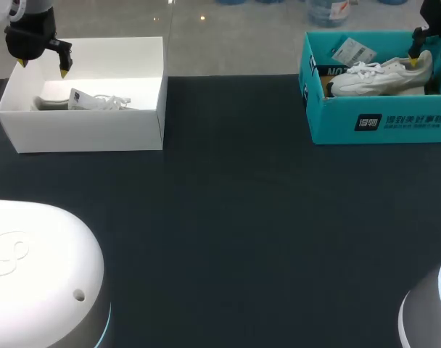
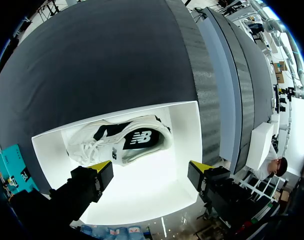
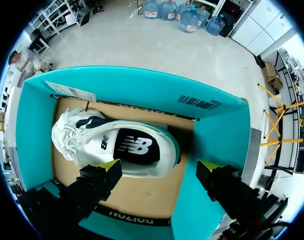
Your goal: Take the shoe out of the shoebox, open the shoe tongue, remove and reinsert the insole, then place the shoe into the shoebox
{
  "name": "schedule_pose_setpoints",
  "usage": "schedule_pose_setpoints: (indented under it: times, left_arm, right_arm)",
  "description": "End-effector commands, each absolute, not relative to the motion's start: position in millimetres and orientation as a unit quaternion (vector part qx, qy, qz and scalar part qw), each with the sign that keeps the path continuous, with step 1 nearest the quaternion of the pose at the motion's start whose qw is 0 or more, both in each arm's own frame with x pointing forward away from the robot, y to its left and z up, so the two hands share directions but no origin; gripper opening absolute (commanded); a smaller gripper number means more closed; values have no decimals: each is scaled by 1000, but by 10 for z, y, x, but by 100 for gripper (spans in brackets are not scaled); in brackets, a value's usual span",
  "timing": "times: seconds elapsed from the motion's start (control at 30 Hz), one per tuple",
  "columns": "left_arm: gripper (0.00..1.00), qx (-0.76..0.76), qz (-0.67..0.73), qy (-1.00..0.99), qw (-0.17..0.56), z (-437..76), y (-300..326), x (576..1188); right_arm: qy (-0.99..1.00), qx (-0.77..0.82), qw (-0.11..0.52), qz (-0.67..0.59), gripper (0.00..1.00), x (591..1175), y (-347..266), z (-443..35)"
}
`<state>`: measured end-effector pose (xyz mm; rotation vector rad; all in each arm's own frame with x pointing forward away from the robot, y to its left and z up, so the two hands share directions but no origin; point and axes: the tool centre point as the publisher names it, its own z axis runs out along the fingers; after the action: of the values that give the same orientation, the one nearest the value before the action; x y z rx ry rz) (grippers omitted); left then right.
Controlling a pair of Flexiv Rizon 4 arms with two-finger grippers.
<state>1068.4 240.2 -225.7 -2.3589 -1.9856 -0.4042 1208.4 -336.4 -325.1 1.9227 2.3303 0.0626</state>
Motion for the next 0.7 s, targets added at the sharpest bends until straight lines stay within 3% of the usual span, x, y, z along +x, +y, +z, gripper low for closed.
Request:
schedule_pose_setpoints:
  times: [0.03, 0.7]
  left_arm:
    - [100, -759, -131, -638, 16, -2253, 2405, 10673]
    - [100, -759, -131, -638, 16, -2253, 2405, 10673]
  right_arm:
    - [773, 634, 7, -26, 100, 12362, -3401, -3313]
    - [784, 618, -31, -45, 100, 12429, -3305, -3478]
